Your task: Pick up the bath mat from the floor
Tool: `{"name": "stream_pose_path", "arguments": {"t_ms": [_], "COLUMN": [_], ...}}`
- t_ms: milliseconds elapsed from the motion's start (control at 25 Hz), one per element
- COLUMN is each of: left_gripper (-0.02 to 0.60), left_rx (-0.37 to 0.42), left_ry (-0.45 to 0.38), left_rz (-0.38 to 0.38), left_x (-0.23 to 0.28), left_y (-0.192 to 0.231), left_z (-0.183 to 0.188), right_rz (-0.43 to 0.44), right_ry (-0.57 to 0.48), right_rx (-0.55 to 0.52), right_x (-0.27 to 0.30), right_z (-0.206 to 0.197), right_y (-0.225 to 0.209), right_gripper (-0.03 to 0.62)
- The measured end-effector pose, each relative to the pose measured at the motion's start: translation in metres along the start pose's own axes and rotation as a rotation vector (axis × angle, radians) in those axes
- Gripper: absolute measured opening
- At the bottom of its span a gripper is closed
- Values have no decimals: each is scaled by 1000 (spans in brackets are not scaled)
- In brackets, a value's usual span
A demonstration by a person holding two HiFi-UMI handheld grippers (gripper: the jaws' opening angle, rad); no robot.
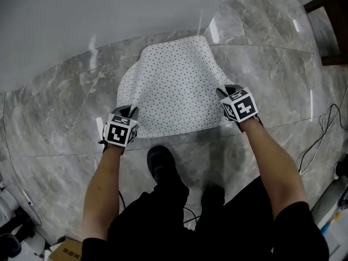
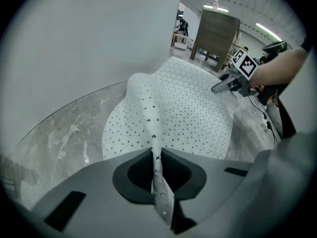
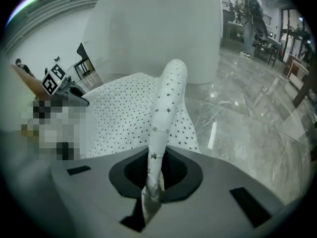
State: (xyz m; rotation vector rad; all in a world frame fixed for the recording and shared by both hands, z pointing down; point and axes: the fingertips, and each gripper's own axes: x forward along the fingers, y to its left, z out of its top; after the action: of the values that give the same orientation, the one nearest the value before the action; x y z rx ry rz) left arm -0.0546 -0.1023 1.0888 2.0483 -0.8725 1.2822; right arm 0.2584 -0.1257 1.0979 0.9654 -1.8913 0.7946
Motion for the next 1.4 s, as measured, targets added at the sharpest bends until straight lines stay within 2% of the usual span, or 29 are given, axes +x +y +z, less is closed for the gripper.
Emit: {"name": "stream_pose_path", "arguments": {"t_ms": [120,360,560,720,880,1000,1200,1400], "left_gripper": [34,34,34,34,34,34,34,34], "left_rx": [-65,-110,-193,-150,-158,-158,-149,-200], "left_ry": [-80,-191,-299,-319,-375,-373,-330,-338], "left_rz": [18,66,36,29,18,27,24,47], "left_x": [-15,-39,-50,-61,-75,-80,-102,-151], "left_y": [7,16,6,-6,-14,-11,-17,-29], "left_z": [18,46,70,95,116,119,114,113], "right_rz": [-7,-22,-80,-100,-76,-60,-45,-45], "right_ry": [-54,-135,-197,-228,-239,-231,-213,-289], "right_rx": [20,51,152,139,156,151,193,317], "right_x": [-10,-22,-35,-47,-51,-50,-67,-122], "right_z": [18,48,84,111,107,104,87,92], "right_y": [-4,-7,-25,-32,-31,-26,-2,13], "right_gripper": [37,37,38,38,38,38,37,38]}}
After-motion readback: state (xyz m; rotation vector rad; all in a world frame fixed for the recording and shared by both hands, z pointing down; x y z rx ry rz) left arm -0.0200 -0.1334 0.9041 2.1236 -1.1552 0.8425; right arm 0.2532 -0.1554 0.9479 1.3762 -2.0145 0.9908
